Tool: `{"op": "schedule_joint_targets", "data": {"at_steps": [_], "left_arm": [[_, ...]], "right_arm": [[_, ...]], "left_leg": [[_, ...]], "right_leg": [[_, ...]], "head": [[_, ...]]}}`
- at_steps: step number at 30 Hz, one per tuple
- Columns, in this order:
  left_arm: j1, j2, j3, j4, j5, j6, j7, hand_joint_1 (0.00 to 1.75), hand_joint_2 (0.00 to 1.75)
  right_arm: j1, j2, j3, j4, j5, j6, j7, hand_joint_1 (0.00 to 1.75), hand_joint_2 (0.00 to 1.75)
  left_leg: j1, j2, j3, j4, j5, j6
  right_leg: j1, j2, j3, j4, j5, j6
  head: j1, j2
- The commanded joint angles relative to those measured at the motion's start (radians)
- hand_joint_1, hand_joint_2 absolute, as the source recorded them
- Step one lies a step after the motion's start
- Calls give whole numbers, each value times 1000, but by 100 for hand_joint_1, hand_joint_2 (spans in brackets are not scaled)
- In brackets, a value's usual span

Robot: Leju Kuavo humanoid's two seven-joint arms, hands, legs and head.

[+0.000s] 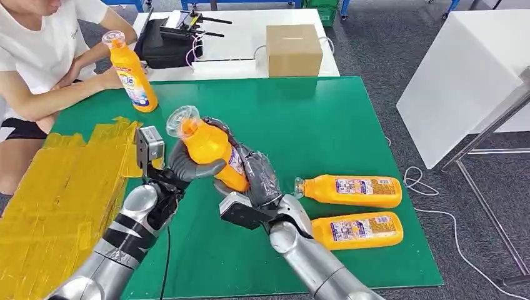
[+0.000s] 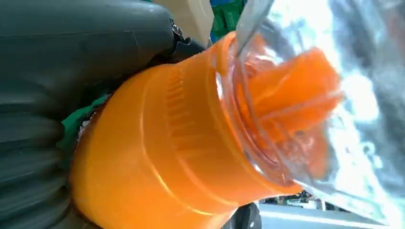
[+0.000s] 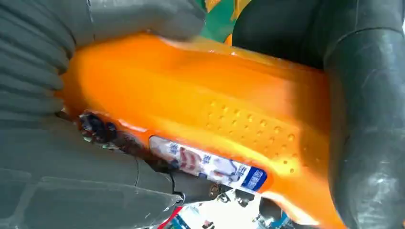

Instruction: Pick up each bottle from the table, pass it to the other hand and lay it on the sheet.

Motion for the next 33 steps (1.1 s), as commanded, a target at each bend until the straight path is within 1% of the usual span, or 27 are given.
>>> {"op": "schedule_joint_targets", "data": {"at_steps": [1,2,3,4,7,8,9,11,12,13,14,15,16,17,18,20,21,22,23,25,26,27,28,29,32,33], "left_arm": [[-27,13,94,29,-25,127,1,175,175],[-25,16,104,28,-42,154,-4,175,175],[-23,20,118,26,-59,183,-9,175,175],[-23,22,121,26,-56,183,-6,175,175],[-23,22,121,26,-56,183,-6,175,175],[-23,22,121,26,-56,183,-6,175,175],[-23,18,126,25,-91,227,-17,175,175],[-25,21,142,27,-157,304,-32,175,175],[-26,21,149,26,-174,325,-38,175,175],[-27,23,156,20,-249,397,-62,175,175],[-30,30,151,16,-311,447,-74,175,175],[-34,35,148,12,-401,522,-79,175,175],[-41,44,141,15,-510,602,-78,175,175],[-52,57,131,27,-684,722,-60,175,175],[-54,57,136,25,-687,720,-60,175,175],[-55,57,143,25,-688,716,-60,175,175],[-60,65,136,42,-798,776,-36,175,175],[-61,67,141,49,-878,801,-13,175,175],[-72,78,148,80,-1045,855,60,175,175],[-85,86,174,138,-1215,869,134,175,175],[-93,91,184,174,-1269,879,148,175,175],[-99,95,196,211,-1316,893,160,175,175],[-107,102,208,250,-1398,925,185,175,175],[-107,107,233,269,-1499,925,214,175,175],[-133,118,269,380,-1580,925,227,175,175],[-144,124,275,420,-1596,925,226,175,175]], "right_arm": [[105,-82,15,-235,-78,-28,-48,0,175],[125,-90,-2,-284,-102,-37,-62,0,175],[143,-106,-10,-342,-111,-42,-63,0,175],[148,-114,-10,-362,-114,-37,-52,0,175],[148,-114,-10,-362,-114,-37,-52,0,175],[148,-114,-10,-362,-114,-37,-52,0,175],[154,-110,-21,-372,-116,-55,-63,0,175],[180,-130,-42,-447,-125,-80,-75,0,175],[189,-137,-48,-471,-125,-86,-76,0,175],[211,-152,-65,-528,-124,-97,-76,0,175],[225,-158,-76,-557,-125,-105,-79,0,175],[240,-164,-88,-589,-127,-111,-83,0,175],[253,-169,-98,-619,-130,-114,-88,0,175],[268,-175,-107,-658,-129,-118,-94,0,175],[273,-177,-110,-672,-128,-121,-93,0,175],[277,-180,-110,-682,-126,-120,-94,0,175],[280,-177,-112,-691,-123,-126,-97,0,175],[282,-179,-112,-705,-123,-131,-105,0,175],[289,-187,-114,-748,-121,-139,-106,0,175],[302,-214,-116,-813,-140,-110,-80,0,175],[307,-220,-124,-828,-150,-96,-71,0,175],[313,-224,-132,-835,-164,-78,-65,0,175],[319,-224,-140,-835,-187,-54,-69,0,175],[321,-221,-152,-831,-198,-44,-76,0,175],[317,-219,-159,-817,-213,-31,-81,0,175],[315,-219,-159,-813,-212,-31,-82,0,175]], "left_leg": [[1,-1,2,-1,-1,0],[2,-1,6,-1,-3,-1],[1,-2,1,0,-1,0],[1,-2,2,0,-2,-1],[0,3,1,-1,-1,-1],[1,3,3,0,-2,-1],[1,1,1,0,-1,-1],[1,-3,3,0,-1,-2],[1,-2,1,0,-1,-1],[1,-1,0,0,-1,-1],[1,-2,2,0,-2,-1],[1,-1,1,0,-1,-1],[1,-2,0,0,-1,-1],[2,-3,5,0,-4,-2],[1,-3,1,0,-2,-1],[1,-3,1,1,-2,-1],[1,-2,1,0,-2,-1],[2,-3,5,1,-4,-2],[1,-2,2,0,-2,-1],[1,-2,2,0,-2,-2],[1,-1,0,0,-1,-1],[1,-2,2,0,-2,-2],[1,-3,3,0,-2,-2],[1,-2,3,-1,-2,-2],[1,2,2,-1,-1,-1],[1,3,5,-1,-2,-2]], "right_leg": [[1,-1,2,-1,-1,0],[2,-2,6,-1,-3,1],[1,-2,2,-1,-1,1],[1,-2,3,-1,-2,1],[0,2,1,0,0,0],[1,2,3,0,-1,0],[1,0,1,-1,-1,0],[2,-3,3,-1,-2,1],[2,-3,2,-1,-1,1],[1,-1,1,-1,0,1],[2,-2,3,-1,-2,1],[1,-2,1,-1,-1,1],[1,-2,1,-1,-1,1],[2,-4,5,-1,-3,1],[1,-4,2,-1,-2,1],[2,-3,2,0,-2,1],[2,-2,2,0,-1,1],[3,-3,6,0,-3,1],[1,-2,3,0,-2,1],[1,-2,2,0,-1,1],[1,-2,0,0,-1,0],[1,-3,2,0,-1,0],[1,-3,3,-1,-2,1],[1,-3,4,-1,-1,0],[1,1,2,-1,0,0],[1,1,4,-1,-1,0]], "head": [[0,0],[0,0],[0,0],[0,0],[0,0],[-1,0],[0,0],[1,0],[0,0],[0,0],[0,0],[0,0],[0,0],[0,0],[0,0],[0,0],[0,0],[0,0],[0,0],[0,0],[0,0],[0,0],[0,0],[0,0],[0,0],[0,0]]}}
